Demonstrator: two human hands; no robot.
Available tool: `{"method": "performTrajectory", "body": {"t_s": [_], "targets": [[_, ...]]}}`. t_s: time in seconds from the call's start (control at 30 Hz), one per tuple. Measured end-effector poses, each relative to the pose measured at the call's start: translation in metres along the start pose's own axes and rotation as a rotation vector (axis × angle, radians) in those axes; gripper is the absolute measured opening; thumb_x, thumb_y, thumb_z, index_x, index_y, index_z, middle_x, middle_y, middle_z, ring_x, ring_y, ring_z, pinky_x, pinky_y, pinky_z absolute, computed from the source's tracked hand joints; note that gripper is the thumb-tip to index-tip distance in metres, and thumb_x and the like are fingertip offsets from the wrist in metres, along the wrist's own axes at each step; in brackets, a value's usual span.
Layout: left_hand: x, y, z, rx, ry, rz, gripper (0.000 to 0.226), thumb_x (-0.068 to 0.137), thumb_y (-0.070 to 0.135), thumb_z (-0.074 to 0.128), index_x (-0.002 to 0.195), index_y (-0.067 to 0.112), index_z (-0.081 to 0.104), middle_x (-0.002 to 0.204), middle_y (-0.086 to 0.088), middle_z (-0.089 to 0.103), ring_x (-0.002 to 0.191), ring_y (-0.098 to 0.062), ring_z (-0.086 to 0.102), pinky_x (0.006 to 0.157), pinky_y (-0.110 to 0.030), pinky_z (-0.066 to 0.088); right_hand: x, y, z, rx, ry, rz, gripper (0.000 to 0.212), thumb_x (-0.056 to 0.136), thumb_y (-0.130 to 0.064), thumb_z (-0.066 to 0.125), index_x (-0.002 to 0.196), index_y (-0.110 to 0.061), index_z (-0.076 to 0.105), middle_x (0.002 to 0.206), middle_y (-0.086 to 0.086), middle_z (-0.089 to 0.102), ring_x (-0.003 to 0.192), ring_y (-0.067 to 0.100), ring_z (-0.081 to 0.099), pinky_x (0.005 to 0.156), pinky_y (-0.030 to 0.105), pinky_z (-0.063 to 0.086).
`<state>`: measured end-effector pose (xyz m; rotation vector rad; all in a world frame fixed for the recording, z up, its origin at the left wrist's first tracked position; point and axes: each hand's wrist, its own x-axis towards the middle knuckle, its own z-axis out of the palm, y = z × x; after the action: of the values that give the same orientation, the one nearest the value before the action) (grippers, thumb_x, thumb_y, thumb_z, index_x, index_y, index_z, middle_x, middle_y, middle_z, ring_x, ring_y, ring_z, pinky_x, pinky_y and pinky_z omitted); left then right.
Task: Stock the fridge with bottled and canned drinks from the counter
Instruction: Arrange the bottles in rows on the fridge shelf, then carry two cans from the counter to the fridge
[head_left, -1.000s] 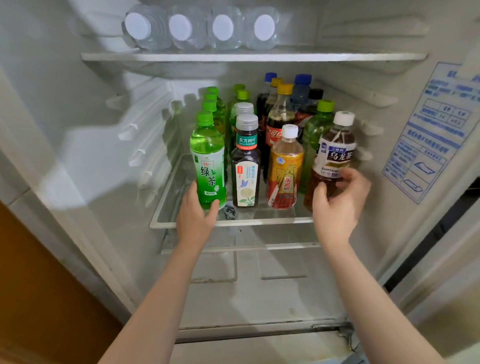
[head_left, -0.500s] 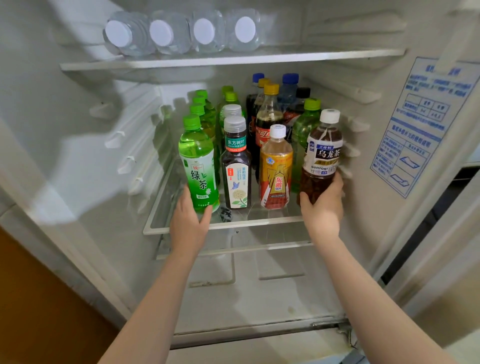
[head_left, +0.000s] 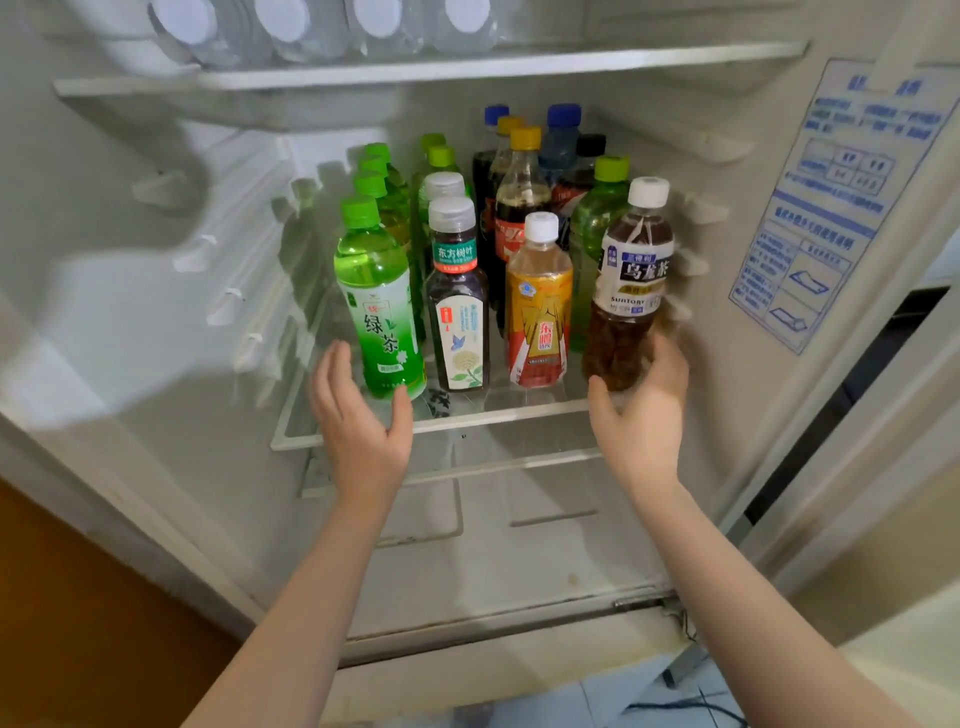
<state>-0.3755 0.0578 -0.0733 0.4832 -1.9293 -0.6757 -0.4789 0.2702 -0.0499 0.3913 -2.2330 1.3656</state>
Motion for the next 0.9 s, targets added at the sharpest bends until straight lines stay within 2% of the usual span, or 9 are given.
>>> {"method": "performTrajectory", "body": {"t_s": [0.07, 0.17, 0.27, 0.37, 0.5, 0.6, 0.67, 0.77, 0.9], "targets": [[-0.016, 0.003, 0.003, -0.011, 0.086, 0.186, 0.056, 0.082, 0.019, 0.057, 0.132, -0.001, 0.042, 0.137, -0.017, 0.040, 0.130, -0.032, 0.034, 0.114, -0.042, 0.024, -0.015, 0.000, -0.010, -0.016, -0.008, -0.047, 0.057, 0.080, -0.006, 0.065, 0.132, 0.003, 0.043, 0.137, 0.017, 0.044, 0.130, 0.024, 0.038, 0.104, 0.016, 0.026], [-0.052, 0.007, 0.013, -0.096, 0.017, 0.328, 0.045, 0.079, 0.016, 0.057, 0.122, 0.005, 0.048, 0.131, -0.011, 0.043, 0.123, -0.026, 0.039, 0.109, -0.041, 0.027, -0.048, 0.008, -0.029, -0.073, -0.040, -0.096, 0.049, 0.082, -0.005, 0.063, 0.128, 0.000, 0.047, 0.132, 0.013, 0.046, 0.126, 0.019, 0.040, 0.105, 0.022, 0.031], [-0.100, 0.007, 0.024, -0.190, -0.207, 0.377, 0.038, 0.081, 0.013, 0.056, 0.118, 0.006, 0.049, 0.125, -0.010, 0.046, 0.117, -0.025, 0.044, 0.107, -0.034, 0.030, -0.095, 0.031, -0.055, -0.121, -0.104, -0.048, 0.042, 0.083, -0.005, 0.060, 0.123, -0.003, 0.051, 0.125, 0.008, 0.050, 0.119, 0.015, 0.045, 0.097, 0.028, 0.041], [-0.149, 0.013, 0.031, -0.237, -0.536, 0.310, 0.033, 0.085, 0.014, 0.052, 0.117, 0.006, 0.051, 0.115, -0.011, 0.055, 0.107, -0.025, 0.050, 0.097, -0.029, 0.037, -0.152, 0.060, -0.090, -0.220, -0.189, 0.057, 0.034, 0.082, -0.006, 0.057, 0.116, -0.004, 0.055, 0.113, 0.007, 0.057, 0.102, 0.017, 0.053, 0.084, 0.028, 0.046], [-0.222, 0.022, 0.034, -0.136, -1.056, 0.193, 0.030, 0.087, 0.012, 0.060, 0.116, 0.003, 0.059, 0.113, -0.010, 0.062, 0.106, -0.029, 0.058, 0.092, -0.027, 0.038, -0.234, 0.103, -0.142, -0.323, -0.391, 0.432, 0.026, 0.088, -0.010, 0.057, 0.114, -0.012, 0.057, 0.102, -0.001, 0.062, 0.097, 0.017, 0.060, 0.078, 0.031, 0.047], [-0.281, 0.024, 0.028, -0.013, -1.495, 0.073, 0.039, 0.093, 0.023, 0.057, 0.129, 0.010, 0.051, 0.130, -0.004, 0.054, 0.119, -0.021, 0.051, 0.097, -0.028, 0.038, -0.302, 0.128, -0.185, -0.375, -0.537, 0.787, 0.030, 0.092, -0.022, 0.054, 0.121, -0.017, 0.054, 0.106, -0.006, 0.061, 0.097, 0.013, 0.060, 0.075, 0.021, 0.040], [-0.322, 0.026, 0.019, 0.072, -1.720, 0.087, 0.044, 0.094, 0.027, 0.055, 0.134, 0.012, 0.044, 0.132, -0.004, 0.052, 0.118, -0.020, 0.051, 0.095, -0.027, 0.039, -0.357, 0.138, -0.217, -0.471, -0.619, 0.956, 0.035, 0.093, -0.029, 0.052, 0.126, -0.018, 0.051, 0.114, -0.003, 0.062, 0.102, 0.016, 0.058, 0.081, 0.023, 0.042], [-0.384, 0.034, -0.005, 0.205, -1.913, 0.055, 0.054, 0.094, 0.031, 0.055, 0.141, 0.015, 0.035, 0.129, -0.003, 0.054, 0.114, -0.020, 0.054, 0.090, -0.024, 0.039, -0.453, 0.137, -0.269, -0.512, -0.689, 1.181, 0.039, 0.094, -0.033, 0.047, 0.130, -0.018, 0.048, 0.121, -0.001, 0.060, 0.109, 0.020, 0.056, 0.088, 0.028, 0.044], [-0.478, 0.050, -0.061, 0.364, -2.140, 0.069, 0.050, 0.094, 0.029, 0.054, 0.139, 0.009, 0.042, 0.130, -0.009, 0.056, 0.118, -0.022, 0.054, 0.099, -0.026, 0.041, -0.598, 0.107, -0.346, -0.464, -0.623, 1.493, 0.040, 0.095, -0.034, 0.045, 0.131, -0.016, 0.048, 0.128, 0.004, 0.057, 0.115, 0.021, 0.054, 0.094, 0.028, 0.043]]}}
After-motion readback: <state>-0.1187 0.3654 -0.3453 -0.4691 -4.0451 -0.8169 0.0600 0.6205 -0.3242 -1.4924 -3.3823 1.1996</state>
